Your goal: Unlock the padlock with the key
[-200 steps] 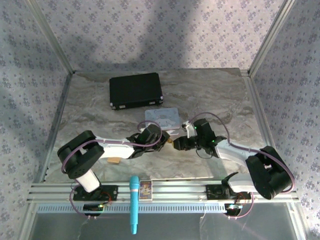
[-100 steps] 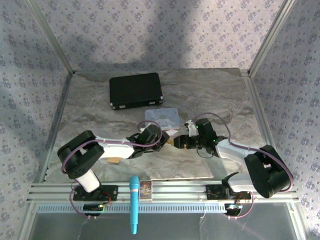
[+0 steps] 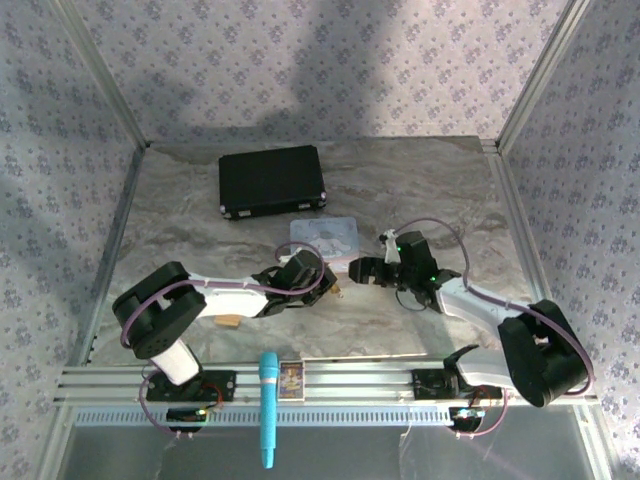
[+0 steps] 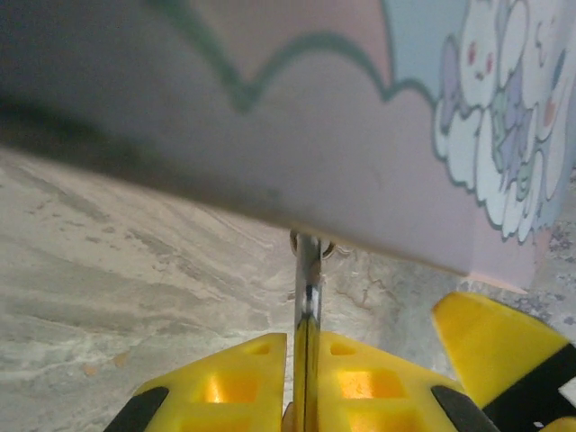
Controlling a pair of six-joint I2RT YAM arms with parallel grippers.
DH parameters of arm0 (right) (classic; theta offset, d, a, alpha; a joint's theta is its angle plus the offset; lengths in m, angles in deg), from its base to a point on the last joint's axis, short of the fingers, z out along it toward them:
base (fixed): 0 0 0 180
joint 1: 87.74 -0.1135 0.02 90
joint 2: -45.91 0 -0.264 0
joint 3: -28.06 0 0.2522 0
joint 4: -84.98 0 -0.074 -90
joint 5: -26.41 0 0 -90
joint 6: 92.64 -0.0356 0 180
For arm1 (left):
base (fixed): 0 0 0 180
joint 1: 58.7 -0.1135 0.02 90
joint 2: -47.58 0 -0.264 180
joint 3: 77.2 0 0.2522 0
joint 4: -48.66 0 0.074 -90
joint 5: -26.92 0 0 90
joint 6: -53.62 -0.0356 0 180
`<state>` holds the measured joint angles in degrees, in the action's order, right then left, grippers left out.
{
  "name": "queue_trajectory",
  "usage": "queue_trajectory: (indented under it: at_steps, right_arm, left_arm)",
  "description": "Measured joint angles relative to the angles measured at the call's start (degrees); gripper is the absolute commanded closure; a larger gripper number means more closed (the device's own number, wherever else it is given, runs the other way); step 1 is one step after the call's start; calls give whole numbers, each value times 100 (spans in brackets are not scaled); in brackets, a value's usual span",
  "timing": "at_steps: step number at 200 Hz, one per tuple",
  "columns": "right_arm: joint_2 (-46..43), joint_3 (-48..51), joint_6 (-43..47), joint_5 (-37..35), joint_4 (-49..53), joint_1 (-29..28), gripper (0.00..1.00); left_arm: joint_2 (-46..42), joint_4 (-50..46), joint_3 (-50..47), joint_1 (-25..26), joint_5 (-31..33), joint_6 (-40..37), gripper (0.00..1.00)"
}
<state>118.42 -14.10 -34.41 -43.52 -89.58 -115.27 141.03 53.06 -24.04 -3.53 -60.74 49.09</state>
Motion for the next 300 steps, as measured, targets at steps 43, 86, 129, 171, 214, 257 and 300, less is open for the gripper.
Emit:
queue_trajectory:
  at_steps: [43,86,129,171,214,257,300]
  right_arm:
    - [289,-632,-223,-750,319,-96,12]
    - [931,-1102,-404,-1189,549,-151,14]
    - [1248,-1338,-472,-1300,638,-256,14]
    - [1464,-1429,-549,-1303,439,-315,15]
    - [1631,-1429,-643,-1189,107,-317,16]
    - [1650,-1429,-643,-1176,72,-315,16]
    - [1694,-1445,-640,-1082,31,-317,16]
  left_arm:
    - [96,-892,433,0,2,-529,100]
    - [122,-1744,678,-4,114,-1132,92]
    - [153,-1919,708,-4,251,-1453,83]
    - [328,-2218,828,4,546,-1714,72]
    - [538,-2931,1300,256,1029,-1926,72]
    - [562,-3526,1447,352,1346,-2109,77]
    - [562,-3928,1517,382,1639,-2404,83]
